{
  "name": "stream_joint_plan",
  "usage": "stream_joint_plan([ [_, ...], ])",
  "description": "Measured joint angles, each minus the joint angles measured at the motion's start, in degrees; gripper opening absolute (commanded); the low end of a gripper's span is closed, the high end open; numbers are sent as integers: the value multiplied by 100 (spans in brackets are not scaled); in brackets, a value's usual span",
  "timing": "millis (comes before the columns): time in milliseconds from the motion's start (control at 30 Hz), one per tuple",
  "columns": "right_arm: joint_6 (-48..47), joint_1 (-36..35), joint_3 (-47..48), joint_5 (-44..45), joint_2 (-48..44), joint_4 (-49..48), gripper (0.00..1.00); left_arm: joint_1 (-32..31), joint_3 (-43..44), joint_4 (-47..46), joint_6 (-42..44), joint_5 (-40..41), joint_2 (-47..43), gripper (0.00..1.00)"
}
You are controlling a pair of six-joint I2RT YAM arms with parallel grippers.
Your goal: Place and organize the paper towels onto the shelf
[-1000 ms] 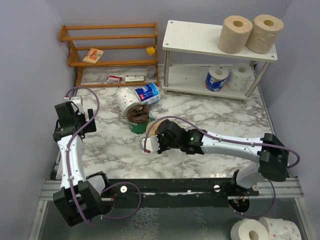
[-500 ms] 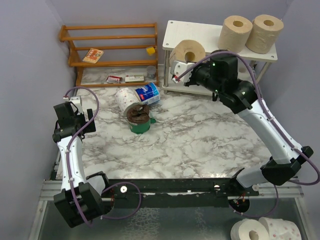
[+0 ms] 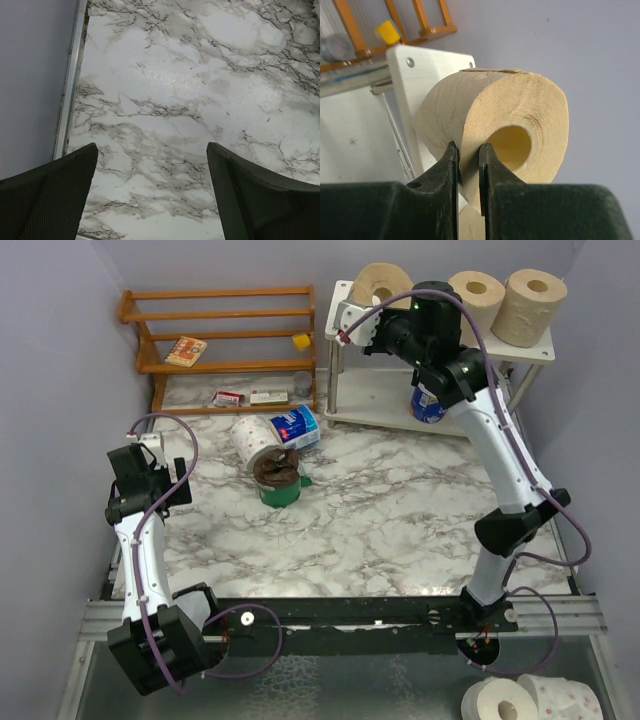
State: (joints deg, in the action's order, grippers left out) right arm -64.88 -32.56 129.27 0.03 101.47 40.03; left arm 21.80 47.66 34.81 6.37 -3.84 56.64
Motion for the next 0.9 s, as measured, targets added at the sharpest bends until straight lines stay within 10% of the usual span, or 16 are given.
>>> stream_joint_plan([
  [900,-579,540,879,616,1233,-920,21,0,0,24,87,-289,-118,93],
])
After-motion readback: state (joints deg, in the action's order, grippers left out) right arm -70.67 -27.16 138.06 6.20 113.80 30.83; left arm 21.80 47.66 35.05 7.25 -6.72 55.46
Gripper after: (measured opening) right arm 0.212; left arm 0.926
